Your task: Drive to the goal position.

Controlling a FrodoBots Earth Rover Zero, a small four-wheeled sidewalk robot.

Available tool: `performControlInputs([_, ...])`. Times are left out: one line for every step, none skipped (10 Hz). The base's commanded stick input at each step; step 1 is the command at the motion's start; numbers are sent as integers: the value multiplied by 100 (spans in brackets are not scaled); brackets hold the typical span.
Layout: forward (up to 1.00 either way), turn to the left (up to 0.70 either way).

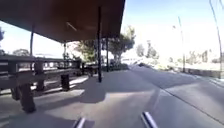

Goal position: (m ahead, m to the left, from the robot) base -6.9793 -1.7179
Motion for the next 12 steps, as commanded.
performControlInputs([89,-36])
performControlInputs([89,-35])
performControlInputs([88,-35])
performControlInputs([88,-35])
performControlInputs([89,-35])
performControlInputs([89,-35])
performControlInputs([87,-34])
performControlInputs([77,-32])
performControlInputs([70,-35])
performControlInputs([66,-33])
performControlInputs([62,-49])
performControlInputs([56,-56])
